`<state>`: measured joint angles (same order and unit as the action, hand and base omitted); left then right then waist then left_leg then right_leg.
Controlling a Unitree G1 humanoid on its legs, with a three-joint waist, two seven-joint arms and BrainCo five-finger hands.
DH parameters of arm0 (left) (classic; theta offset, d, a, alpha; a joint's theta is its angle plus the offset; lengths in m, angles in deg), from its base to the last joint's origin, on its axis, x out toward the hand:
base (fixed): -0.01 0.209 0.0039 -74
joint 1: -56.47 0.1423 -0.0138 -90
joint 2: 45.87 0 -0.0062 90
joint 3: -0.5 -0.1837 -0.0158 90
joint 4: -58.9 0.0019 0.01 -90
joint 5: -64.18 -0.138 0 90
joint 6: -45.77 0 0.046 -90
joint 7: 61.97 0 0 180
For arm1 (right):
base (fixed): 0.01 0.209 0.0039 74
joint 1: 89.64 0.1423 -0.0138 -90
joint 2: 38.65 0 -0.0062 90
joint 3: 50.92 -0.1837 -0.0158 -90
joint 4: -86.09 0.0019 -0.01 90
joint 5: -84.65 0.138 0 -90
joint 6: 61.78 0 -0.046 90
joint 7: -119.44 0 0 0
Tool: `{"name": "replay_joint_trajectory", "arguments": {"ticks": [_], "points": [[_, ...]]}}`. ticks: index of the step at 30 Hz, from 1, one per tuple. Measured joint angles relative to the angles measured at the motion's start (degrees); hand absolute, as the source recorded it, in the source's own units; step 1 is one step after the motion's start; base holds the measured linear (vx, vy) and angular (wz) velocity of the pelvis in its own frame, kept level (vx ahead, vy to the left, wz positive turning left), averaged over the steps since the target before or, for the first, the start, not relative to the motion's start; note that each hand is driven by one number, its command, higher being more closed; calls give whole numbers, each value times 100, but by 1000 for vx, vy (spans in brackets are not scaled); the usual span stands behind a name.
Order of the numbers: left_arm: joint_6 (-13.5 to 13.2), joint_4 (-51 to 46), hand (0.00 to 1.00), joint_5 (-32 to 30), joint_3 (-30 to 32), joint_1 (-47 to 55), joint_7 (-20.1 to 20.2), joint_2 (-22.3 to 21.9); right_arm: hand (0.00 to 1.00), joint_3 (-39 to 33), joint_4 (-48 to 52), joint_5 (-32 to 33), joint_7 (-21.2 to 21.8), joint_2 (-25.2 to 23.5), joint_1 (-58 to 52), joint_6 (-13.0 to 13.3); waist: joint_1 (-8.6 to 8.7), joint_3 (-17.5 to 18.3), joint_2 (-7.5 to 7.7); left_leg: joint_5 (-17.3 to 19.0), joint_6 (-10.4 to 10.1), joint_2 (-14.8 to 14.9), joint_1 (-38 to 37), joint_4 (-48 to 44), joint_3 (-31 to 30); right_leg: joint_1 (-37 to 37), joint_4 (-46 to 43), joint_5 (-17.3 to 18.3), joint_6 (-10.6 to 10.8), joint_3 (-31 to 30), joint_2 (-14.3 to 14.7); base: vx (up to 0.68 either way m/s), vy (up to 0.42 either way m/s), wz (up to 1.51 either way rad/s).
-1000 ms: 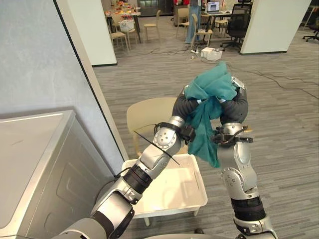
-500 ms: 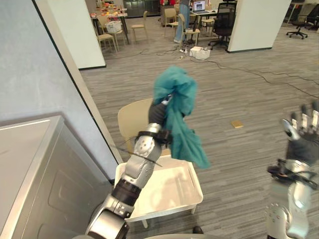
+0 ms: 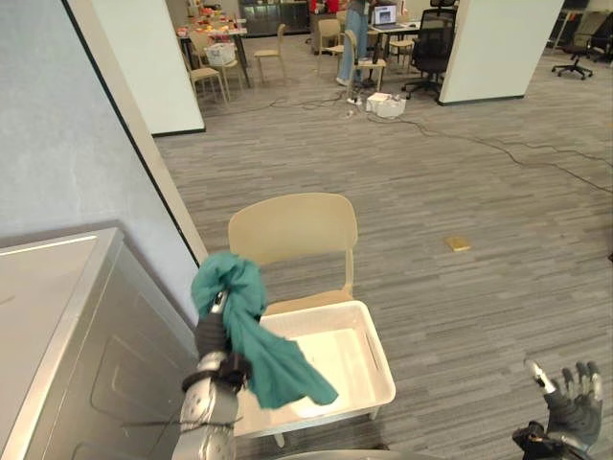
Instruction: Pick up the laundry basket with both hands and put the clothes into the washing machine.
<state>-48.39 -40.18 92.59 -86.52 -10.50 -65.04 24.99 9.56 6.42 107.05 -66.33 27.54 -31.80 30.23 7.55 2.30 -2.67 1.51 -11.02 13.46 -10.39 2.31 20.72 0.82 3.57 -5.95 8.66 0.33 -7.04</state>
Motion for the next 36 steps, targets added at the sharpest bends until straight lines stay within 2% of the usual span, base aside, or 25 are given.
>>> {"name": "replay_joint_trajectory", "arguments": {"ticks": [3, 5, 9, 11, 12, 15, 16, 17, 18, 19, 20, 21, 22, 23, 24, 26, 29, 30, 31, 32, 33, 35, 36], "points": [[-2, 117, 100, 0, 233, 254, 159, -114, 0, 1, -776, 20, 100, 1, -6, -23, -183, -33, -29, 134, 38, 43, -2, -167, -76, 105, -155, 130, 0, 140, -29, -2, 3, 21], [22, 530, 100, 20, 408, 352, 216, -191, 0, 46, -1475, 78, 105, 1, 23, -70, -342, -56, -70, 204, 60, 59, 2, -282, -107, 120, -283, 231, -6, 199, -49, 2, 1, 14], [171, 1074, 100, 8, 563, 694, 316, -379, 0, 293, -2157, 127, 283, 50, 116, -139, -390, -216, -153, 522, 64, 180, 157, -806, -254, 124, -771, 600, 30, 355, -89, 12, -2, 26], [245, 1218, 100, 7, 563, 813, 383, -453, 0, 535, -2383, 114, 371, 58, 151, -159, -426, -333, -111, 658, 61, 260, 308, -1174, -459, 36, -1289, 891, -7, 489, -125, 23, -23, 41], [271, 1218, 100, 6, 559, 895, 431, -463, 0, 764, -2490, 87, 477, 73, 168, -185, -504, -414, -110, 689, 52, 268, 462, -1333, -621, -77, -1600, 1077, -26, 600, -155, 23, -46, 58], [275, 1197, 100, 4, 537, 946, 546, -435, 0, 1482, -2734, -126, 696, 289, 508, -245, -598, -782, 55, 625, -30, 305, 863, -1532, -1328, -156, -2227, 1495, -139, 1182, -235, -40, -108, 102], [278, 1198, 100, -4, 495, 950, 552, -409, 0, 1642, -2744, -187, 736, 334, 626, -235, -633, -801, 101, 543, -42, 312, 1084, -1512, -1591, -253, -2363, 1597, -187, 1414, -249, -71, -200, 138], [281, 1197, 100, -17, 344, 917, 554, -325, 0, 1759, -2749, -239, 738, 404, 792, -234, -703, -909, 153, 399, 60, 312, 1310, -1456, -1834, -337, -2537, 1705, -267, 1721, -296, -55, -220, 151], [291, 1195, 100, -65, 230, 859, 554, -238, 0, 1825, -2766, -278, 721, 487, 1001, -229, -752, -1020, 158, 115, 324, 290, 1567, -1469, -1875, -371, -2675, 1788, -346, 2061, -367, -39, -186, 149], [312, 1196, 100, -104, 168, 820, 553, -221, 0, 1855, -2781, -278, 717, 527, 1103, -222, -763, -1044, 180, -119, 455, 240, 1722, -1496, -1810, -419, -2727, 1805, -378, 2247, -426, -67, -155, 161], [318, 1193, 100, -195, 109, 629, 556, -123, 0, 1871, -2856, -279, 717, 576, 1293, -195, -791, -1128, 305, -610, 650, 193, 1857, -1268, -1593, -410, -2659, 1758, -484, 2482, -533, -76, -65, 130], [313, 1159, 100, -224, 120, 556, 554, -124, 0, 1874, -2930, -280, 719, 601, 1442, -171, -880, -1177, 273, -549, 723, 303, 1900, -1315, -1390, -372, -2564, 1760, -547, 2709, -531, -78, -89, 117], [316, 1147, 100, -230, 108, 543, 548, -168, 0, 1869, -2969, -279, 693, 605, 1572, -123, -888, -1260, 190, -140, 818, 483, 2037, -1942, -1133, -290, -2567, 1759, -576, 2910, -493, -80, -57, 96], [322, 1145, 100, -310, 63, 539, 547, -232, 0, 1887, -2978, -278, 668, 608, 1606, -103, -852, -1295, 107, 253, 995, 674, 2031, -2721, -826, -119, -2579, 1746, -602, 3183, -528, -46, -73, 84], [322, 1135, 100, -350, 34, 535, 544, -236, 0, 1902, -2977, -277, 659, 589, 1594, -102, -848, -1295, 108, 337, 1070, 753, 1989, -2995, -685, -52, -2568, 1742, -609, 3286, -567, -119, -28, 88], [327, 1120, 100, -450, -120, 411, 542, -202, 0, 1961, -2938, -272, 583, 558, 1487, -87, -828, -1285, 124, 456, 1176, 1108, 1719, -3641, -361, 122, -2522, 1715, -634, 3636, -708, -110, 50, 66], [347, 987, 100, -453, -267, 280, 530, -147, 0, 1913, -2940, -210, 484, 529, 1265, -95, -756, -1190, 84, 435, 1157, 1627, 1343, -3568, -176, 172, -2520, 1500, -398, 4006, -904, -57, 249, 80], [348, 935, 100, -454, -287, 281, 532, -148, 0, 1871, -2941, -204, 468, 510, 1266, -98, -721, -1162, 64, 478, 1075, 1648, 1275, -3348, -179, 138, -2497, 1408, -364, 4076, -933, -18, 352, 76], [350, 907, 100, -458, -276, 248, 519, -161, 0, 1802, -2958, 14, 438, 422, 1273, -119, -693, -1033, 9, 774, 621, 1449, 1251, -2947, -153, 51, -2332, 1137, -260, 4185, -1006, -22, 358, 71], [358, 908, 100, -464, -213, 171, 463, -119, 0, 1842, -2992, 183, 428, 372, 1259, -160, -664, -963, 207, 863, 457, 1247, 1377, -2751, -140, -20, -2032, 814, -206, 4238, -1047, -36, 343, 55], [358, 908, 100, -477, -180, 135, 418, -68, 0, 1922, -2992, 190, 453, 375, 1249, -206, -701, -978, 282, 879, 425, 1135, 1399, -2698, -117, -26, -1874, 644, -209, 4238, -1103, -56, 506, 31], [373, 911, 100, -564, -69, 90, 402, 75, 0, 1899, -2938, 226, 436, 323, 1261, -240, -818, -968, 412, 1102, 67, 946, 1375, -2778, -2, 122, -1470, -32, -242, 4239, -1199, -58, 506, 10], [373, 911, 100, -564, -70, 90, 404, 142, 0, 1905, -2941, 226, 434, 322, 1252, -243, -833, -947, 459, 1148, 86, 891, 1390, -2832, -1, 146, -1438, -128, -267, 4248, -1259, -54, 388, 18]]}}
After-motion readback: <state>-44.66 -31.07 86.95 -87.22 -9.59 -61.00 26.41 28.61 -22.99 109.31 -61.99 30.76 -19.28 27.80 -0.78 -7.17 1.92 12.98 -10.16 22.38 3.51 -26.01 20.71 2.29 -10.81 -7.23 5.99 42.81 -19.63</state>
